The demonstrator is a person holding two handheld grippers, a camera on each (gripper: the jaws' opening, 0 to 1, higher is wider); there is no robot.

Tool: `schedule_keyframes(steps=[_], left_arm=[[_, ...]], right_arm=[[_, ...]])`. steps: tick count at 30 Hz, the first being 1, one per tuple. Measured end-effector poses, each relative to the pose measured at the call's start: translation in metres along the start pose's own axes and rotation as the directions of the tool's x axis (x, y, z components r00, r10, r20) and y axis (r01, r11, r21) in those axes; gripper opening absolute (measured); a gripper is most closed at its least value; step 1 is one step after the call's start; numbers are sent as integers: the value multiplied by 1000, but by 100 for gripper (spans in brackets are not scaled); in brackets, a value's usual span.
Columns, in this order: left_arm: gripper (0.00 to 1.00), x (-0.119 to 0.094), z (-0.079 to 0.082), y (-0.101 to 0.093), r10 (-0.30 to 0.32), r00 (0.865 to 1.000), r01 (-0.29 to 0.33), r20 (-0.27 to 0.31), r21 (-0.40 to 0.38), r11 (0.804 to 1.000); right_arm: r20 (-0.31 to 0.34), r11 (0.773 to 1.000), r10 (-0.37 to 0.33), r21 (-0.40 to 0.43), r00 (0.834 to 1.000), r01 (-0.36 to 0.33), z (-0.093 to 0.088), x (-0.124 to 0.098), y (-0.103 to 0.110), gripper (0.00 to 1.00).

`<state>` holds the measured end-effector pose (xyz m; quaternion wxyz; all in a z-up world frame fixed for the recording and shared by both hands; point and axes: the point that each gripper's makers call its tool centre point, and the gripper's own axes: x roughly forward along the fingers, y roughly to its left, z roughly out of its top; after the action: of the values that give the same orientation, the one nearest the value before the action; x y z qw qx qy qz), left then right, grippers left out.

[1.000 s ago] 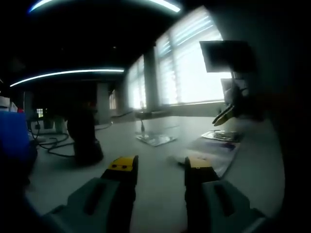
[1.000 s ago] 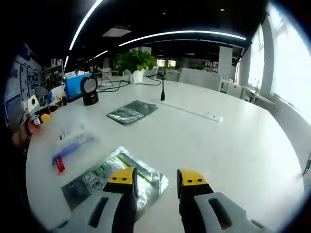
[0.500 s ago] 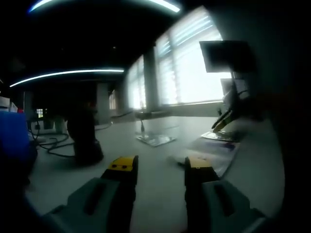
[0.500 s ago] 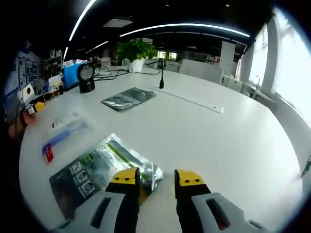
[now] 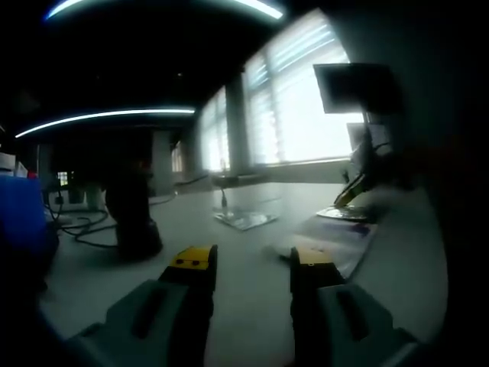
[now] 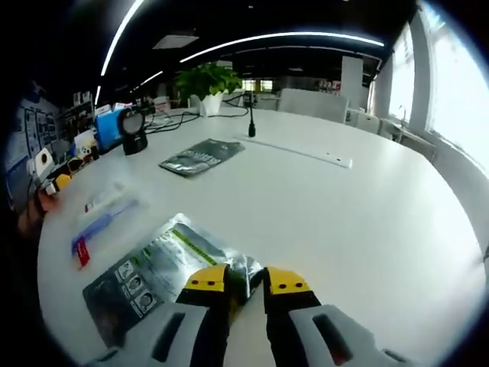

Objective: Clip sheet goods on table flip sheet goods clip sheet goods scan sheet goods put sheet goods back to table

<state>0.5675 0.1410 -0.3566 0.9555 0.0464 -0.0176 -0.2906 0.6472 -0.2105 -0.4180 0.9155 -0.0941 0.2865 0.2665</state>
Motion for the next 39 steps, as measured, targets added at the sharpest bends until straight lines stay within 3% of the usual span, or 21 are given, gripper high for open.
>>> schedule_keyframes(steps=[3, 6, 9, 15, 19, 23, 25, 30, 36, 39], left_arm=[[31, 0, 0, 0, 1, 1000, -1, 1, -1, 1000], [31, 0, 0, 0, 1, 1000, -1, 0, -2, 1000], [31, 0, 0, 0, 0, 1000, 0, -2, 1, 1000], [31, 0, 0, 0, 2, 1000, -2, -3, 3, 1000], [31, 0, -1, 1, 2, 1000, -2, -4, 2, 1000], [31, 0, -1, 1, 1, 1000, -1, -5, 2, 1000], [31, 0, -1, 0, 1, 1000, 0, -6, 2, 1000], [31, 0, -1, 0, 1, 1000, -1, -5, 1, 1000], [31, 0, -1, 1, 3, 1000, -3, -3, 1, 1000], [31, 0, -1, 0, 2, 1000, -2, -3, 1, 1000]], right_arm=[[1, 1000, -1, 29, 1000, 1, -1, -2, 4, 7], [4, 999, 2, 44, 1000, -2, 0, 0, -5, 6], [-5, 999, 10, 41, 1000, -10, -1, -1, 2, 0], [-12, 1000, -2, 30, 1000, 2, -1, -5, 8, 0], [8, 1000, -7, 16, 1000, 7, 3, -2, 0, 0], [36, 1000, 26, 7, 999, -26, 9, -2, 8, 18], [38, 1000, 27, -16, 999, -26, 10, -2, 12, 18], [9, 998, 17, -52, 1000, -16, 9, 7, -5, 21], [1, 999, 39, 7, 999, -39, 8, 11, -6, 19], [-7, 1000, 30, -2, 1000, -30, 8, 12, -10, 24]])
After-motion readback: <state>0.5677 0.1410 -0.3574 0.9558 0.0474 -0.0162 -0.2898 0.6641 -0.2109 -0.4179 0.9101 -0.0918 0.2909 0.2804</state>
